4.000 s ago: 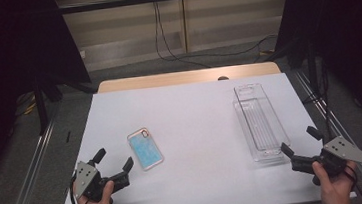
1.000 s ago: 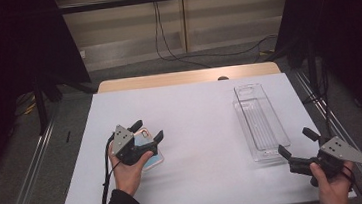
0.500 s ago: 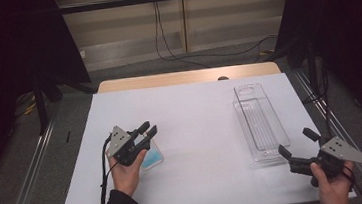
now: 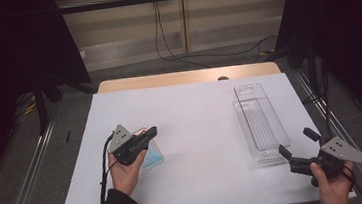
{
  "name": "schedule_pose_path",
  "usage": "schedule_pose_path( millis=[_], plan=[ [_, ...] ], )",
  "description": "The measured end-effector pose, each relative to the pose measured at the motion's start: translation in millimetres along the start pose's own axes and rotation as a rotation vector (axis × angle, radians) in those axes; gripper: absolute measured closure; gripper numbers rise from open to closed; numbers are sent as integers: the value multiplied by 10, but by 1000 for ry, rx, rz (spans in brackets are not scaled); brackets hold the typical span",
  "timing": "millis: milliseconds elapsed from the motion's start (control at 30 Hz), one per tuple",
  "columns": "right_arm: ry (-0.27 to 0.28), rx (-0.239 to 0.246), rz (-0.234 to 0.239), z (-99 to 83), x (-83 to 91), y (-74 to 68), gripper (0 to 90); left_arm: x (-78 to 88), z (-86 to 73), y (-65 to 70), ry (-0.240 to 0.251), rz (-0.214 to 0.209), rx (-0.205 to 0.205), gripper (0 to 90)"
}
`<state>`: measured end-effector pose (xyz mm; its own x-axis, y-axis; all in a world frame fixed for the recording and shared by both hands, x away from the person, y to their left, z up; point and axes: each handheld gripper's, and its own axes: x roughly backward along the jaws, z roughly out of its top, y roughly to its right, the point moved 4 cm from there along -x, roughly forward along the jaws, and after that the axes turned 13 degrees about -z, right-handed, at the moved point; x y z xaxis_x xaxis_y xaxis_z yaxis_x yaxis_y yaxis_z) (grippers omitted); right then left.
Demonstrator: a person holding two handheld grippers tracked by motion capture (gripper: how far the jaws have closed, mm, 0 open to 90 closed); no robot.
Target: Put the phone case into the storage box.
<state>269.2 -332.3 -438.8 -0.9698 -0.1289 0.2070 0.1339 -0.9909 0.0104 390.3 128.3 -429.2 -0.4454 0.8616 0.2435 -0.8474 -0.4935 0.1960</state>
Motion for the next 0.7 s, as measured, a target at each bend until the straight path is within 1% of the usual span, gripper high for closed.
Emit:
schedule_pose_path(
  millis=[33,67,100,167,200,233,267,300,367,433,500,533,600,700],
  plan=[
    [1,-1,-1,1,1,1,5,0,6,-1,-2,-3,4,900],
    [1,-1,-2,1,2,2,5,-3,11,-1,-14,-9,2,900],
    [1,-2,-2,2,2,2,5,-13,13,5,-23,-18,11,900],
    [1,-3,-2,2,2,2,5,-35,7,16,-58,-27,7,900],
    [0,-2,-2,1,2,3,5,-51,-1,22,-69,-33,16,900],
    [0,-2,-2,1,2,3,5,-51,-1,22,-69,-33,16,900],
    [0,-2,-3,1,0,3,5,-85,-23,14,-105,-35,22,900],
    [0,-2,-3,1,0,3,5,-85,-23,14,-105,-35,22,900],
    [0,-1,-3,1,0,3,5,-120,-46,-7,-142,-40,37,900],
    [1,-1,-3,0,2,3,5,-141,-59,-45,-169,-46,69,900],
    [1,-2,-4,0,2,4,5,-151,-64,-79,-202,-45,90,900],
    [0,-2,-3,-1,1,5,5,-156,-62,-93,-203,-46,102,900],
    [0,-3,-3,-1,1,6,5,-156,-61,-94,-202,-50,104,900],
    [0,-3,-3,-1,1,5,6,-157,-76,-81,-245,-60,110,900]
  ],
)
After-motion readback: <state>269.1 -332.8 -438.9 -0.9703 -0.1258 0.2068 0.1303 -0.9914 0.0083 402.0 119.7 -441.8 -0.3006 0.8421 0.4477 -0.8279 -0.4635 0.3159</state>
